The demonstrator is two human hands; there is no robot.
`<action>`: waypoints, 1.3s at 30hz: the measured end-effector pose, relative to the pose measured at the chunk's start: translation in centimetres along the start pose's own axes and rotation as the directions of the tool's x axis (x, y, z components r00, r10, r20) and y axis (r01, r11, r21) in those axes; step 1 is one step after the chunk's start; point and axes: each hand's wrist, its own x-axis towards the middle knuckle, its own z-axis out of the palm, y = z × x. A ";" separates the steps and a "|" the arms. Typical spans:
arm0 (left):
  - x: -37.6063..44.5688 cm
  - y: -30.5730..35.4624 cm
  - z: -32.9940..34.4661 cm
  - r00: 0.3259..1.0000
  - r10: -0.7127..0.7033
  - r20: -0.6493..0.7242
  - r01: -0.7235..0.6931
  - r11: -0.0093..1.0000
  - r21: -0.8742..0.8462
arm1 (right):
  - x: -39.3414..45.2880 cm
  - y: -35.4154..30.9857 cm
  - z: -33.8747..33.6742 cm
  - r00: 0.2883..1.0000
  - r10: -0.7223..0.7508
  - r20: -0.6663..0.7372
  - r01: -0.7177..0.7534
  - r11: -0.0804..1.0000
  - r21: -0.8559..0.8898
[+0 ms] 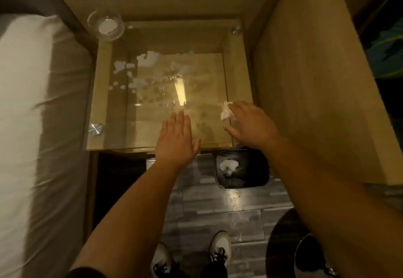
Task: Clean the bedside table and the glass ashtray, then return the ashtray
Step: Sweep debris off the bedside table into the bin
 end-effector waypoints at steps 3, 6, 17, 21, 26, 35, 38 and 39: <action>1.2 0.1 2.0 1.000 -0.004 -0.007 0.004 1.000 0.013 | 0.6 0.5 1.5 0.999 -0.014 -0.046 0.016 0.999 0.036; 2.3 0.3 3.3 0.998 0.023 -0.051 -0.024 1.000 -0.008 | 1.3 0.7 2.8 0.994 0.005 -0.109 0.003 0.997 0.072; 2.7 0.2 4.3 0.994 0.038 -0.104 -0.036 0.999 0.022 | -3.3 0.6 6.2 0.948 0.139 -0.288 -0.043 0.948 0.316; 2.7 0.1 4.3 0.993 0.032 -0.113 -0.030 0.999 0.023 | -8.0 0.1 9.3 0.946 0.285 -0.153 -0.201 0.889 0.412; 2.7 0.2 4.8 0.989 0.033 -0.147 -0.031 0.999 0.016 | -10.6 1.5 15.4 0.916 0.401 -0.011 -0.362 0.838 0.408; 2.8 0.3 5.1 0.983 0.017 -0.182 -0.009 0.999 0.044 | -11.1 3.2 20.8 0.825 0.520 0.222 -0.564 0.725 0.396; 2.8 0.3 5.1 0.982 0.017 -0.188 -0.007 0.999 0.054 | -11.0 3.1 21.3 0.809 0.494 0.318 -0.587 0.692 0.420; 2.8 0.3 5.2 0.981 0.018 -0.192 -0.008 0.999 0.053 | -11.0 3.2 21.3 0.808 0.486 0.332 -0.588 0.695 0.414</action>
